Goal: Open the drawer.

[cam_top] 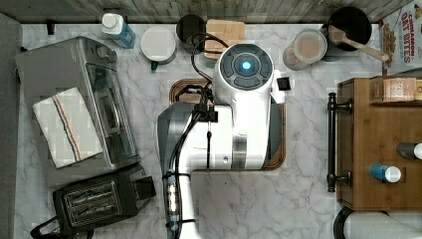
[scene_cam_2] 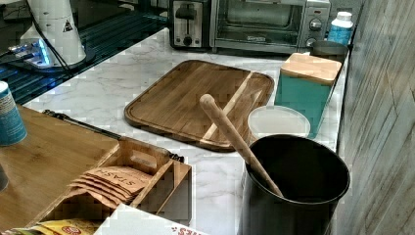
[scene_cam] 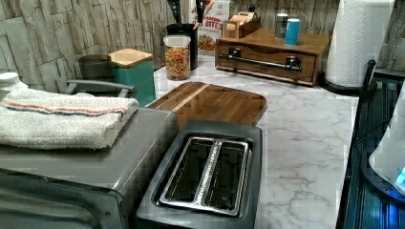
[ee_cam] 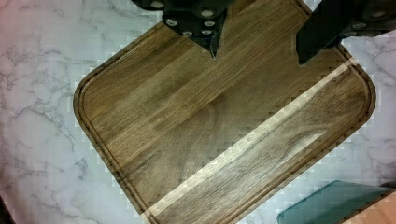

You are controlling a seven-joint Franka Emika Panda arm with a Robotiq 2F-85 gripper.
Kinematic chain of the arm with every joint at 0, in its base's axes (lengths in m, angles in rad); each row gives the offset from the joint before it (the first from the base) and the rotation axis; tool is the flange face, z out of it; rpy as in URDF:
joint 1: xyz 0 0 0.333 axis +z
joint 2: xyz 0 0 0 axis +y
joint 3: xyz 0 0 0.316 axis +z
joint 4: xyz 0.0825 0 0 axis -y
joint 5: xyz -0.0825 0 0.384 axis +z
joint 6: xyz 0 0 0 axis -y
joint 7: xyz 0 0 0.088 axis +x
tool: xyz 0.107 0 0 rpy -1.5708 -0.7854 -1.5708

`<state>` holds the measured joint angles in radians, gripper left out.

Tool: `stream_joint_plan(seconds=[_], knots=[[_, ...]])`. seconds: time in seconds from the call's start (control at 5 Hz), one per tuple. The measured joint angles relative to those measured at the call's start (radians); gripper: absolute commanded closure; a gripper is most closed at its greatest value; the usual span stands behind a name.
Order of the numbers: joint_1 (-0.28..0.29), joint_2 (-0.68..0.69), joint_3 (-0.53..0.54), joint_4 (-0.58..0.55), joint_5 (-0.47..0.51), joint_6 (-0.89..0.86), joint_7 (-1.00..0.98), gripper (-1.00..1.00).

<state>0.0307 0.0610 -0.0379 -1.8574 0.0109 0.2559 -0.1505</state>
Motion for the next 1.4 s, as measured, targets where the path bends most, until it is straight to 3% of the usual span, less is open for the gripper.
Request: stream_joint_plan(seconds=[0.6, 1.0, 1.4], knots=[[0.0, 0.016, -0.008, -0.045, -0.002, 0.082, -0.063, -1.0], [-0.014, -0.003, -0.033, -0.166, -0.02, 0.226, -0.491, -1.0], [-0.059, -0.008, -0.109, -0.264, -0.072, 0.312, -0.676, -1.0]])
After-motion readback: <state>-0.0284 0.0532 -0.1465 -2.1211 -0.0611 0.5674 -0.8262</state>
